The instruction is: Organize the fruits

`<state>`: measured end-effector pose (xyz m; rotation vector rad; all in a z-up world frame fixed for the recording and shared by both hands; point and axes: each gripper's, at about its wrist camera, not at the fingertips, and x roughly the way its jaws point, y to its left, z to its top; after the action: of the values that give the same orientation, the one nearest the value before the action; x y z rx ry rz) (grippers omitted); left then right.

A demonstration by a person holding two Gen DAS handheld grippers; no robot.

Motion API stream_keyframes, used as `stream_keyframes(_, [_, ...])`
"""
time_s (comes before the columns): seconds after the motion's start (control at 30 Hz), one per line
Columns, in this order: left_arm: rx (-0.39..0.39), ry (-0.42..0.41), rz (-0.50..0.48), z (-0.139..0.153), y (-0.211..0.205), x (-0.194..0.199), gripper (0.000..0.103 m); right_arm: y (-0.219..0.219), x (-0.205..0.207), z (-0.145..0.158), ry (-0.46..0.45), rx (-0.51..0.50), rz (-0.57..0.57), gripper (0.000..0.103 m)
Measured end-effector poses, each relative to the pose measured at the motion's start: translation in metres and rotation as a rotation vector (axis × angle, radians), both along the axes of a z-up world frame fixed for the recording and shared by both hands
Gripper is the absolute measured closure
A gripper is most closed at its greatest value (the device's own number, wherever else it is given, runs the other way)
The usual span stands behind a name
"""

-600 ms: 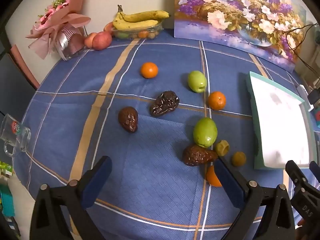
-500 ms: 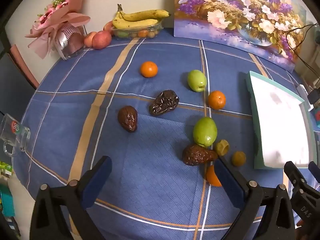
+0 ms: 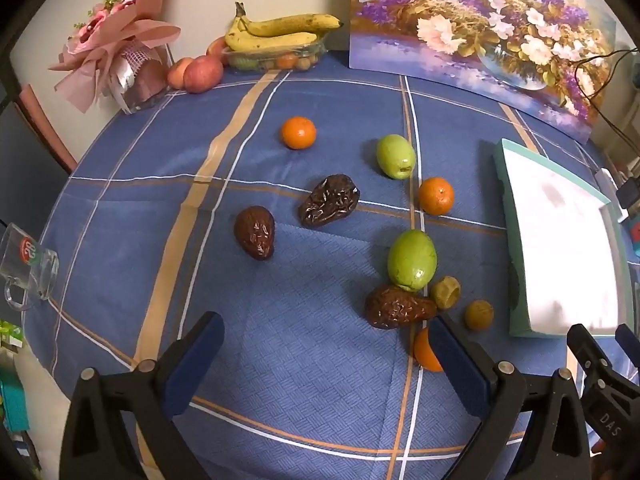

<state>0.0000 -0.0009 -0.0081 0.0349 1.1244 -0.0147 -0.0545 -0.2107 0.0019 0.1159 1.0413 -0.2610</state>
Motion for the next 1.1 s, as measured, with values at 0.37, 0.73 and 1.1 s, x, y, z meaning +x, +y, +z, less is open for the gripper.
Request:
stream_keyframes(0.37, [0.001,0.007,0.007,-0.0023,0.0008,0.0009,0.000,0.0013,0.0003,-0.0039,0.007,0.000,0.003,0.001])
stream_keyframes(0.73, [-0.001,0.010,0.009,-0.0030,0.0026,0.0011,0.000,0.0022,0.0005,-0.0052,0.017,-0.003,0.007,0.001])
stream_keyframes(1.1, [-0.002,0.013,0.013,-0.0045,0.0047,0.0007,0.000,0.0021,0.0009,-0.0054,0.028,-0.002,0.012,0.001])
